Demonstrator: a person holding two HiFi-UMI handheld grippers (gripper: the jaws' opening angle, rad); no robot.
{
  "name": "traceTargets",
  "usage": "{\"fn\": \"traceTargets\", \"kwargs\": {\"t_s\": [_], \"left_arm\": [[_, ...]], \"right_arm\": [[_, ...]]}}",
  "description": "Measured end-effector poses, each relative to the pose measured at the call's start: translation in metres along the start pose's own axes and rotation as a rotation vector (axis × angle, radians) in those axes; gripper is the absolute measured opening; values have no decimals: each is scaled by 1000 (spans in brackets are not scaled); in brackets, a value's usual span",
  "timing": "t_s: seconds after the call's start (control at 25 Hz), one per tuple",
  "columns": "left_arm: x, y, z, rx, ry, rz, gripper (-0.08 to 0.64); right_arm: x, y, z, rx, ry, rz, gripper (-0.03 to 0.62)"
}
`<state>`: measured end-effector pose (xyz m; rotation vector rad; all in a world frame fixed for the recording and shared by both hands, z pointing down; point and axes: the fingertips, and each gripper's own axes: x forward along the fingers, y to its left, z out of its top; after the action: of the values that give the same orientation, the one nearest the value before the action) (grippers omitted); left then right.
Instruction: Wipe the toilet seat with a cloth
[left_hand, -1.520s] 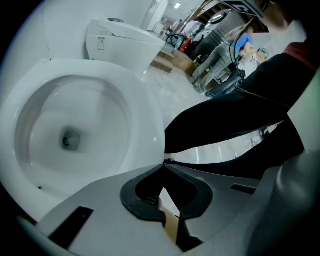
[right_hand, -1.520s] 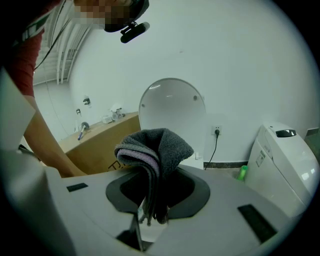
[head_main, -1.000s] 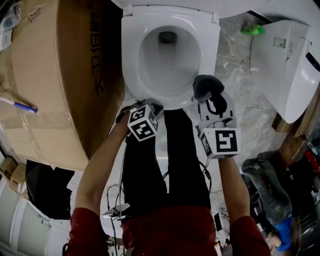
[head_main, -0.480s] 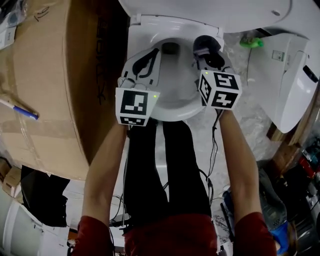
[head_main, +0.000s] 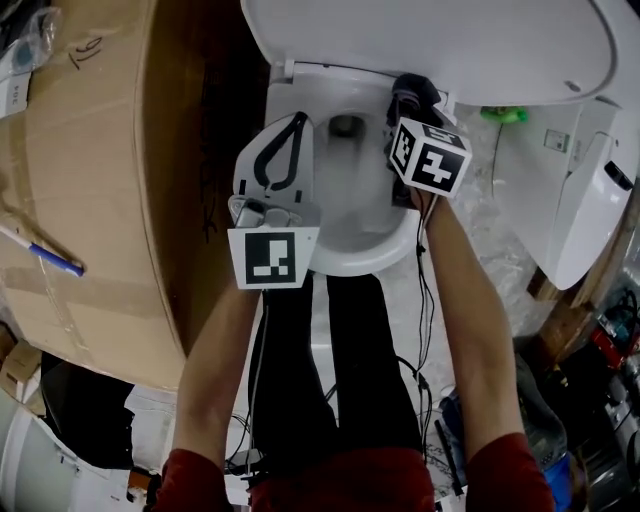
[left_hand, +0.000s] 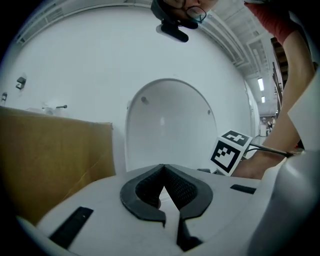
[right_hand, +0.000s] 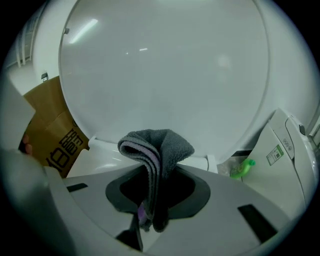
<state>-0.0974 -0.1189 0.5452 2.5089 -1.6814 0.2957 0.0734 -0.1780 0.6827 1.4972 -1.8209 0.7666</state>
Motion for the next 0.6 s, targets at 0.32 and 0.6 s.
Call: {"fn": "traceTargets", "kwargs": {"t_s": [0.32,0.6], "left_arm": [[-10,26,-9,-111,11,80,12],[-35,48,-22,-156,66,152,12]], "right_arm": [[6,13,5,-7,-57,-5,75],[17,97,14,-144,-70,148,75]]}}
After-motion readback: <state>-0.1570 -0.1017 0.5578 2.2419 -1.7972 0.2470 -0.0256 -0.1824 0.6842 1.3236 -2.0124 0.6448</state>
